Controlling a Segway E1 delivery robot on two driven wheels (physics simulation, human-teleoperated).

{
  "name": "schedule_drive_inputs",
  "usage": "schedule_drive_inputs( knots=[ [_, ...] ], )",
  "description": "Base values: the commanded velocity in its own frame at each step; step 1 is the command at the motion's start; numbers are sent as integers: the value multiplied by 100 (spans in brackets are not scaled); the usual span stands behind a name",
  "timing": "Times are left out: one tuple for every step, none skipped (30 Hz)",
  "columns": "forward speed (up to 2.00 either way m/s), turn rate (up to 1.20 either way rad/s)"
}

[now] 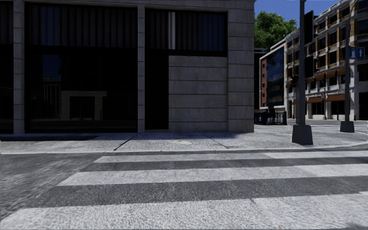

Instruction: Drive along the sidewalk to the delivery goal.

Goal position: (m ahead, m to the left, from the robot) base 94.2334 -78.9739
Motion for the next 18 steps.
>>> schedule_drive_inputs(
  knots=[
    [198,-25],
    [198,-25],
    [198,-25],
    [198,-25],
    [198,-25],
    [198,-25],
    [198,-25],
    [198,-25],
    [198,-25],
    [198,-25],
    [198,-25],
    [198,-25],
    [198,-25],
    [198,-25],
    [198,-25],
    [198,-25],
    [198,-25],
    [198,-25]
  ],
)
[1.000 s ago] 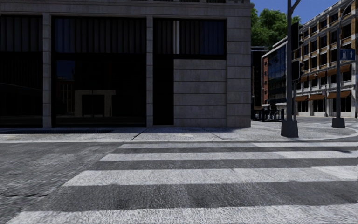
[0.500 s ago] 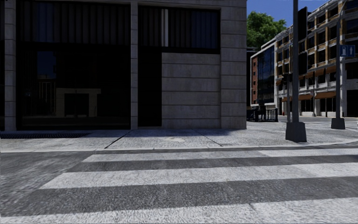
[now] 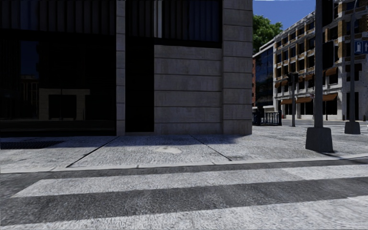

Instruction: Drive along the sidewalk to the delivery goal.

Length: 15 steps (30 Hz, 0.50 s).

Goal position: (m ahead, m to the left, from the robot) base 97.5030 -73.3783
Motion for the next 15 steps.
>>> schedule_drive_inputs(
  knots=[
    [198,-25],
    [198,-25],
    [198,-25],
    [198,-25],
    [198,-25],
    [198,-25],
    [198,-25],
    [198,-25],
    [198,-25],
    [198,-25],
    [198,-25],
    [198,-27],
    [198,-27],
    [198,-28],
    [198,-30]
  ],
)
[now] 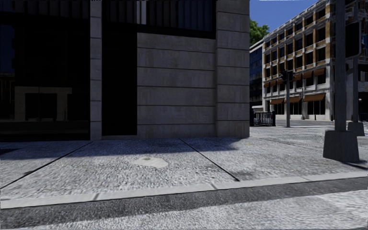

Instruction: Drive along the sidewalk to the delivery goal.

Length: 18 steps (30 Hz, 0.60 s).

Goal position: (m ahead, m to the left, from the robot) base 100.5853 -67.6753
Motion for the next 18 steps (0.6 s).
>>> schedule_drive_inputs(
  knots=[
    [198,-31],
    [198,-31],
    [198,-32],
    [198,-32],
    [198,-32],
    [198,-32],
    [198,-33],
    [198,-34],
    [199,-40],
    [199,-40],
    [199,-47],
    [199,-48],
    [199,-49],
    [199,-49],
    [199,-49],
    [199,-49],
    [199,-49],
    [199,-49]
  ],
)
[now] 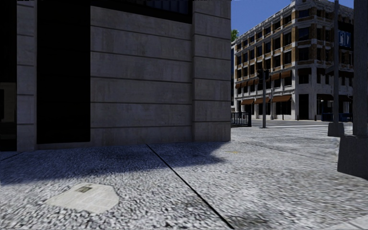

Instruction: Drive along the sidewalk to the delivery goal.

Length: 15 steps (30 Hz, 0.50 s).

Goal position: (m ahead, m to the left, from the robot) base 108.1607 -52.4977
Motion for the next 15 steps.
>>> schedule_drive_inputs(
  knots=[
    [199,-49],
    [199,-49],
    [199,-49],
    [199,-49],
    [199,-49],
    [199,-49],
    [199,-49],
    [199,-49],
    [199,-49],
    [199,-49],
    [199,-49],
    [199,-49],
    [199,-49],
    [199,-49],
    [199,-49]
  ],
)
